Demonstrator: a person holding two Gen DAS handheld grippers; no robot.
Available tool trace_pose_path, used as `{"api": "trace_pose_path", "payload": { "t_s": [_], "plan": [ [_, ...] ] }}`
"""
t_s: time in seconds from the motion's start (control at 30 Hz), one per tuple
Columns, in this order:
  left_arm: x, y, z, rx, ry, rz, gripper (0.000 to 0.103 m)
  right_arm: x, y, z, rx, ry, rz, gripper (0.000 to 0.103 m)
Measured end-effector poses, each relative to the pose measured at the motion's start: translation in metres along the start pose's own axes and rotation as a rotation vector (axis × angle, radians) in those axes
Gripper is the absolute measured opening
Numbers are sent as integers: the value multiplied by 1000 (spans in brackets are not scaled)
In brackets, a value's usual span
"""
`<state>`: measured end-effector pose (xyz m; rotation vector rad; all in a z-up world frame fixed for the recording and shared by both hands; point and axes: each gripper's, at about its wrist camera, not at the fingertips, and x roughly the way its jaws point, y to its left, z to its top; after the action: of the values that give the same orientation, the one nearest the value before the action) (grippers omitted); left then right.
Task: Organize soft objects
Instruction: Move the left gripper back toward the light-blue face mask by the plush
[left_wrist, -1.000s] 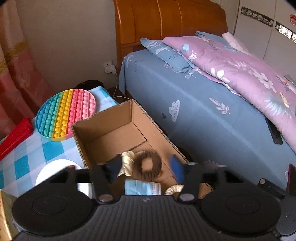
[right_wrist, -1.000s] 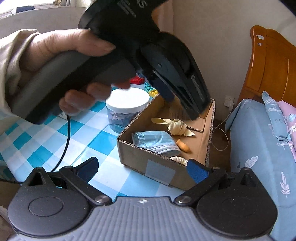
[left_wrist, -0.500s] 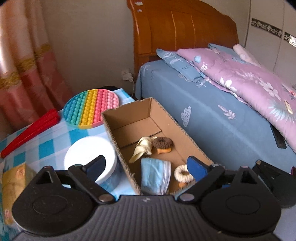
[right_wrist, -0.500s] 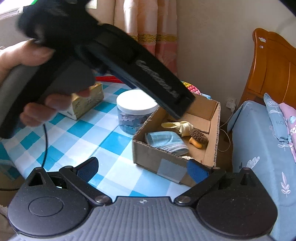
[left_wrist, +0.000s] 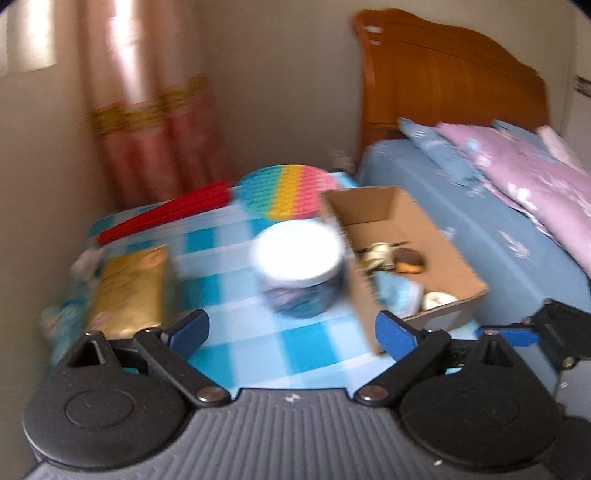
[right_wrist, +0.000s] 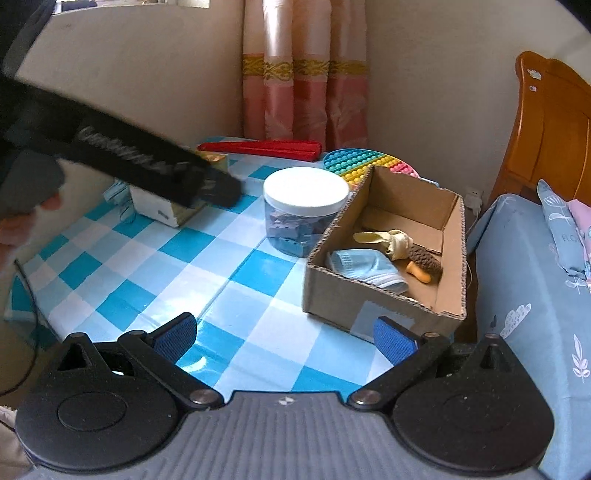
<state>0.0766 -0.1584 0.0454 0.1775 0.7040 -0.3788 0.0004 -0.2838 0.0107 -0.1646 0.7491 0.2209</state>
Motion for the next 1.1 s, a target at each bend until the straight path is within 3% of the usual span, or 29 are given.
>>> {"api": "trace_pose_path", "payload": {
  "t_s": [0.23,0.63,0.83,1.1],
  "plan": [
    [-12,50,-35,-133,12,137,98,4,16,5,-36,20,4,103],
    [-1,127,-77,-310,78,279,98,27,50,18,-85,73,6,103],
    [7,151,-73,-305,89,356,98,43,64,27,-119,96,22,103],
    [27,180,-39,-325,65,455,98,63,71,37,-160,101,64,103]
  ]
}}
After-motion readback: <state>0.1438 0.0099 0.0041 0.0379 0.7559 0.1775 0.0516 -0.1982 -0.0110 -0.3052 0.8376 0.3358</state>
